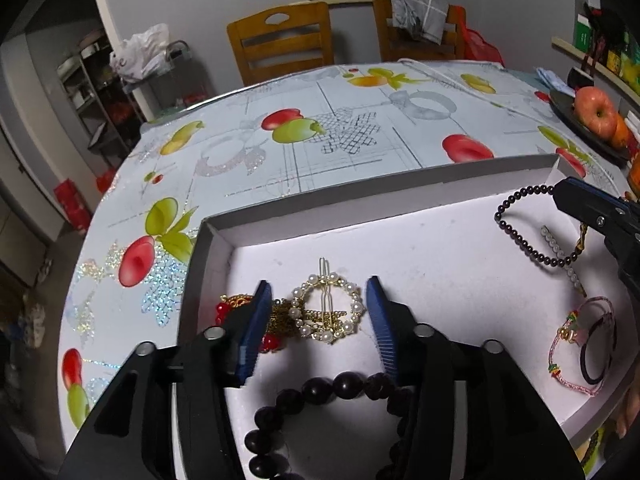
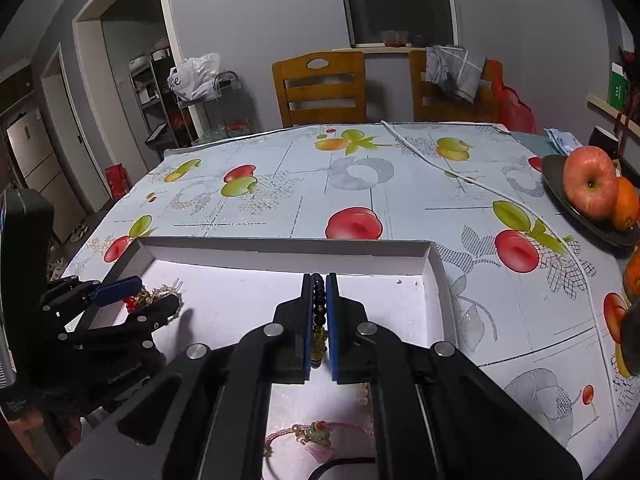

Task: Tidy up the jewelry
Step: 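Carry the black bead bracelet and pearl bracelet into the grey tray while releasing both, then withdraw both tools from the tray toward the remaining bracelets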

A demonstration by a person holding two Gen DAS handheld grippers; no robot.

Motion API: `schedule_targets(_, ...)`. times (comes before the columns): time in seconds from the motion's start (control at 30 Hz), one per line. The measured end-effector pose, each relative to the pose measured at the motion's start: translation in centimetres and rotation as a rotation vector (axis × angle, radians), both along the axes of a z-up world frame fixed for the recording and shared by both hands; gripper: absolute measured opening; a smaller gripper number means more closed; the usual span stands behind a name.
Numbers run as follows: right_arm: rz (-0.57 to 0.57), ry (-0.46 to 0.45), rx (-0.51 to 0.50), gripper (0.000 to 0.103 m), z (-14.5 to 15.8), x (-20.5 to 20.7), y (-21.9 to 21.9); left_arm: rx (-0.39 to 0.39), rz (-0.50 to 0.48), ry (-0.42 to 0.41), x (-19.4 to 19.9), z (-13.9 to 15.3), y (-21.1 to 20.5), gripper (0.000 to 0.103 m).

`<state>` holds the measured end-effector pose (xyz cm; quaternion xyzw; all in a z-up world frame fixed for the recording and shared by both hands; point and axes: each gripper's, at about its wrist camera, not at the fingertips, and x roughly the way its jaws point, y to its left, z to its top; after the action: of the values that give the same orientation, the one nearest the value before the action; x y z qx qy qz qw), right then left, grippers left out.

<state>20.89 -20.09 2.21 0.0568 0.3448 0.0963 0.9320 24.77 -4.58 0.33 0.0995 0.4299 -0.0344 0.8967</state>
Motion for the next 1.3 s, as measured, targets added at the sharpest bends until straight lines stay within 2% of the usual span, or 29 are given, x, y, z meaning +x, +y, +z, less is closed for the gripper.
schedule_targets(0.13, -0.003, -0.007, -0.001, 0.006, 0.1, -0.1, 0.0, -0.05, 0.008, -0.01, -0.2, 0.3, 0.5, 0.065)
schedule_targets(0.27, -0.007, -0.027, -0.01, 0.008, 0.4, -0.6, 0.0, -0.068, 0.012, -0.026, -0.5, 0.4, 0.7, 0.068)
schedule_targets(0.37, -0.006, -0.043, -0.01, 0.027, 0.5, -1.0, 0.0, -0.088, 0.015, -0.046, -0.7, 0.7, 1.0, 0.073)
schedule_targets(0.5, -0.017, -0.065, -0.021, 0.033, 0.9, -1.5, -0.2, -0.12, 0.01, -0.063, -1.1, 0.9, 1.3, 0.073)
schedule_targets(0.57, -0.018, -0.067, -0.01, 0.045, 0.9, -1.6, -0.4, -0.126, 0.003, -0.076, -1.3, 1.0, 1.3, 0.073)
schedule_targets(0.67, -0.024, -0.08, -0.007, 0.049, 1.1, -1.9, -0.7, -0.146, -0.011, -0.105, -1.9, 1.5, 1.4, 0.075)
schedule_targets(0.7, -0.025, -0.084, -0.005, 0.05, 1.2, -2.0, -0.8, -0.146, -0.014, -0.116, -2.1, 1.7, 1.4, 0.079)
schedule_targets(0.73, -0.03, -0.09, -0.002, 0.054, 1.4, -2.2, -1.0, -0.142, -0.014, -0.138, -2.4, 2.1, 1.4, 0.082)
schedule_targets(0.77, -0.04, -0.098, 0.004, 0.062, 1.6, -2.4, -1.3, -0.139, -0.012, -0.152, -2.7, 2.3, 1.5, 0.083)
schedule_targets(0.9, -0.053, -0.126, 0.012, 0.07, 2.1, -2.9, -1.9, -0.152, -0.01, -0.184, -3.4, 3.3, 1.8, 0.084)
schedule_targets(0.97, -0.055, -0.142, 0.008, 0.082, 2.5, -3.2, -2.1, -0.153, -0.008, -0.187, -3.6, 3.5, 2.0, 0.085)
schedule_targets(1.03, -0.052, -0.158, 0.011, 0.092, 2.9, -3.6, -2.2, -0.152, -0.004, -0.196, -3.9, 4.0, 2.2, 0.094)
schedule_targets(1.07, -0.051, -0.17, 0.014, 0.097, 3.2, -3.9, -2.3, -0.15, -0.001, -0.205, -4.1, 4.2, 2.3, 0.094)
schedule_targets(1.17, -0.061, -0.205, 0.012, 0.098, 4.4, -4.9, -2.5, -0.147, 0.011, -0.237, -5.1, 5.2, 3.0, 0.095)
schedule_targets(1.3, -0.038, -0.191, -0.026, 0.098, 4.9, -6.1, -2.4, -0.181, 0.016, -0.249, -6.6, 5.8, 4.1, 0.096)
